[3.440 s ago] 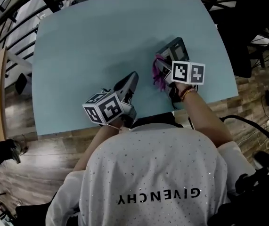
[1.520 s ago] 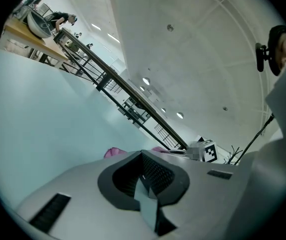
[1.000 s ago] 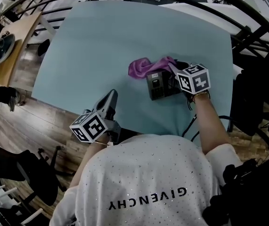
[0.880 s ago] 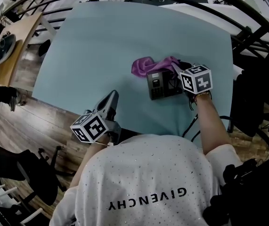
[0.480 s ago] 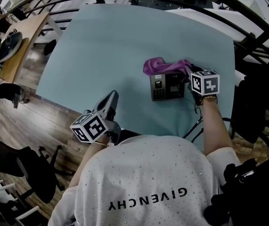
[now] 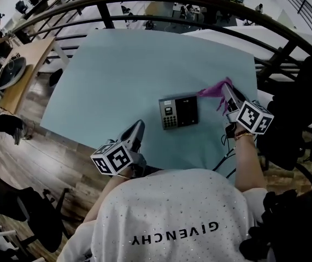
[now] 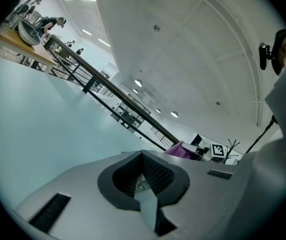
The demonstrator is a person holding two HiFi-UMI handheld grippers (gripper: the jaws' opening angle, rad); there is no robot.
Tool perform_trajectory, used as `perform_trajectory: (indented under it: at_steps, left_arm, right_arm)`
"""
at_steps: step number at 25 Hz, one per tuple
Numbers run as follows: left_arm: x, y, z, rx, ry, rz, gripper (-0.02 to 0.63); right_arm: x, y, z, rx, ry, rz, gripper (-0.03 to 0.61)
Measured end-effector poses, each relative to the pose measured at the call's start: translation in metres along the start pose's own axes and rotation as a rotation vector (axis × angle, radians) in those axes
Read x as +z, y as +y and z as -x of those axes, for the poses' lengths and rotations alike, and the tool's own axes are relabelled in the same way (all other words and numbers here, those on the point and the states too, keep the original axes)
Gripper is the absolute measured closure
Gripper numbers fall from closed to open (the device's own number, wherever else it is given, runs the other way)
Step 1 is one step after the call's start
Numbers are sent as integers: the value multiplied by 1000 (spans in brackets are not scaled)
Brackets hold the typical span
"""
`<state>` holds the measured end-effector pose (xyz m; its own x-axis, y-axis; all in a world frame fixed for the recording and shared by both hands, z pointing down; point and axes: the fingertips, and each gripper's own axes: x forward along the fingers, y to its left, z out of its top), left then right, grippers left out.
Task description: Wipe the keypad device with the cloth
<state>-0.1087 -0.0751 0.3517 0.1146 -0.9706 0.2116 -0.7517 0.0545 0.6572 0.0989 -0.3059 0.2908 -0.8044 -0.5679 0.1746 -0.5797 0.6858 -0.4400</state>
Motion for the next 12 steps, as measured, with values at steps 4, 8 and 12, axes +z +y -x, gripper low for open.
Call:
perform_trajectory:
  at_steps: [4, 8, 12]
  left_arm:
    - [-12, -30, -15, -53, 16, -14, 613]
    - [-15, -51, -24, -76, 6, -26, 612]
    - [-13, -60, -25, -73, -15, -31, 612]
  right_arm:
    - [20, 23, 34, 38, -65, 46, 548]
    - [9, 25, 59, 7, -17, 167, 548]
    - [-9, 28, 68, 16, 35, 185, 548]
